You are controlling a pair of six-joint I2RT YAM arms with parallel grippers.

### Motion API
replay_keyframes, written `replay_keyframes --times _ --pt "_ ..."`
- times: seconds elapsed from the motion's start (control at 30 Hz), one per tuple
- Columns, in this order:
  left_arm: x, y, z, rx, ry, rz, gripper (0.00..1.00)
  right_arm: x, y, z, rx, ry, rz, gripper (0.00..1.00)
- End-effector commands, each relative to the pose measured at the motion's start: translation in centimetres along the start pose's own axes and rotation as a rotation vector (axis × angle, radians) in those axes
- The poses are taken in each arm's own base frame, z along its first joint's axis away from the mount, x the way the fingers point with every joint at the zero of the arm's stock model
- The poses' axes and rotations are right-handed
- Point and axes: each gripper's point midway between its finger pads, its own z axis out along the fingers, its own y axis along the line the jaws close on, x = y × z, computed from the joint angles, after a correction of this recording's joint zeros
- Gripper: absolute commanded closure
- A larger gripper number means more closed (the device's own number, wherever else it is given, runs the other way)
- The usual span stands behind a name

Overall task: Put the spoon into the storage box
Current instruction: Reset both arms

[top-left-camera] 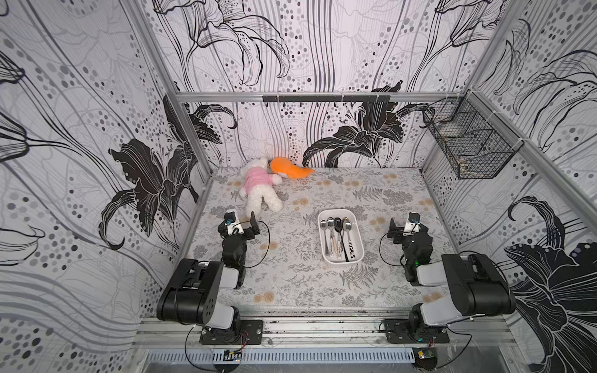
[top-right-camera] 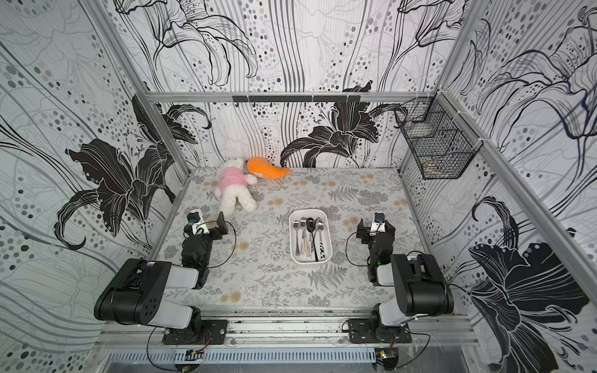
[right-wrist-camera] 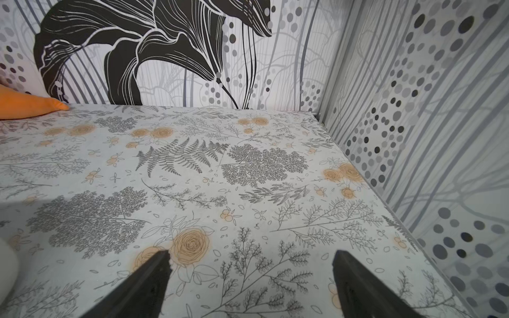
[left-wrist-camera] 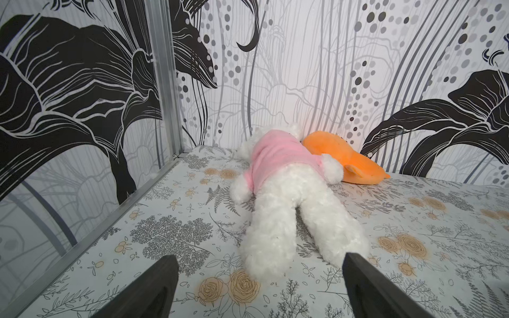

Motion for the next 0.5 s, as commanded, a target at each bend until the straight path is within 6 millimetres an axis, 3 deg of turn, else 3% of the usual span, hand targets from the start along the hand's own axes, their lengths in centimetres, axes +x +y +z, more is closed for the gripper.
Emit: replay_keyframes --times 0.0,0.47 --pt "-0.23 -0.16 0.17 0.009 -0.007 -0.019 0.02 -0.43 0.4 0.19 -0.028 -0.006 0.024 0.03" --pt "-0.25 -0.15 0.17 0.008 -0.007 -0.019 0.02 -0.47 0.39 0.21 -0.027 -0.008 0.023 0.03"
